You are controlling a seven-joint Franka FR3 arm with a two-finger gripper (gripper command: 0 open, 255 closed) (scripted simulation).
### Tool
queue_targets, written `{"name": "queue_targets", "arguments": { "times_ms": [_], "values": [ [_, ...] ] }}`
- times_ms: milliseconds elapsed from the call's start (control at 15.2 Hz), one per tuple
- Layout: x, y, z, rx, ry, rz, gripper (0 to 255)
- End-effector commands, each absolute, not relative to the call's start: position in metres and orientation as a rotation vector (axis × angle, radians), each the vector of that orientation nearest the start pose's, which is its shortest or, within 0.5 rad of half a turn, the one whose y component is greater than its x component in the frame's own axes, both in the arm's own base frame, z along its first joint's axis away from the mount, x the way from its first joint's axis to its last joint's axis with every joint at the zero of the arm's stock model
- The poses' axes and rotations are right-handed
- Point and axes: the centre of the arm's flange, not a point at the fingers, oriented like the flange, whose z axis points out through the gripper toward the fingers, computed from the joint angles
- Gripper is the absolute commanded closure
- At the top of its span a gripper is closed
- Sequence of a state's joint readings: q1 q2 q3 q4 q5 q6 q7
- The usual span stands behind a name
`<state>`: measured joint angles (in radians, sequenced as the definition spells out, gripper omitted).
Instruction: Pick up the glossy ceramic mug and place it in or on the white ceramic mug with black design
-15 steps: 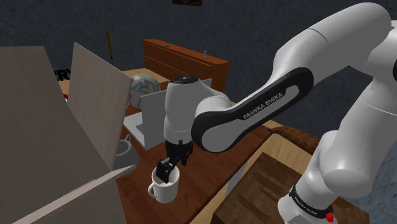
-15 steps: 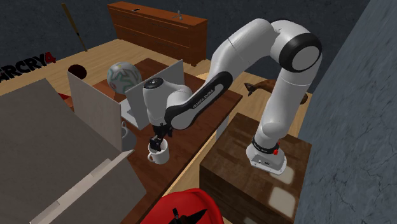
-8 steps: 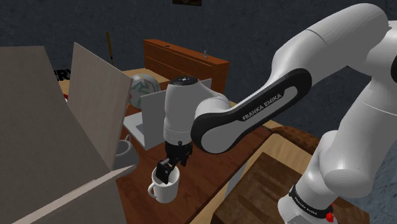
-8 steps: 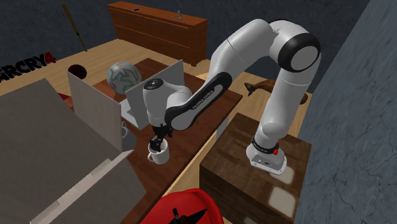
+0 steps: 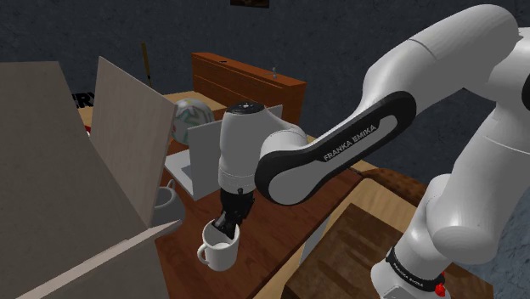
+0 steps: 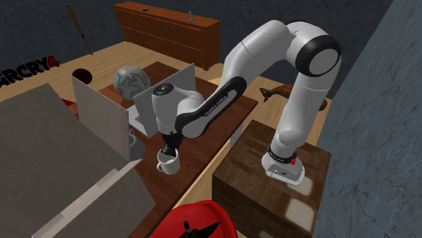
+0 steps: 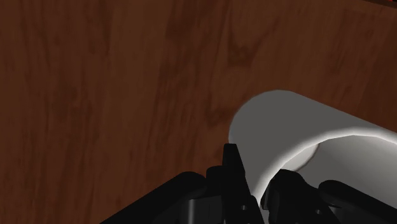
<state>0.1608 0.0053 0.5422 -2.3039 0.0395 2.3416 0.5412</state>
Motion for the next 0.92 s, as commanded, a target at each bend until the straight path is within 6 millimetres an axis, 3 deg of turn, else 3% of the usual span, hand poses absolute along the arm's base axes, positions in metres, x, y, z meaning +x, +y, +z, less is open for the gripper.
{"name": "queue_targets", "arguments": {
  "times_ms": [0, 858],
  "values": [
    [0.393, 0.333, 0.347, -3.090, -0.209, -0.013, 255],
    [0.393, 0.333, 0.410, -3.090, -0.209, -0.013, 255]
  ]
}}
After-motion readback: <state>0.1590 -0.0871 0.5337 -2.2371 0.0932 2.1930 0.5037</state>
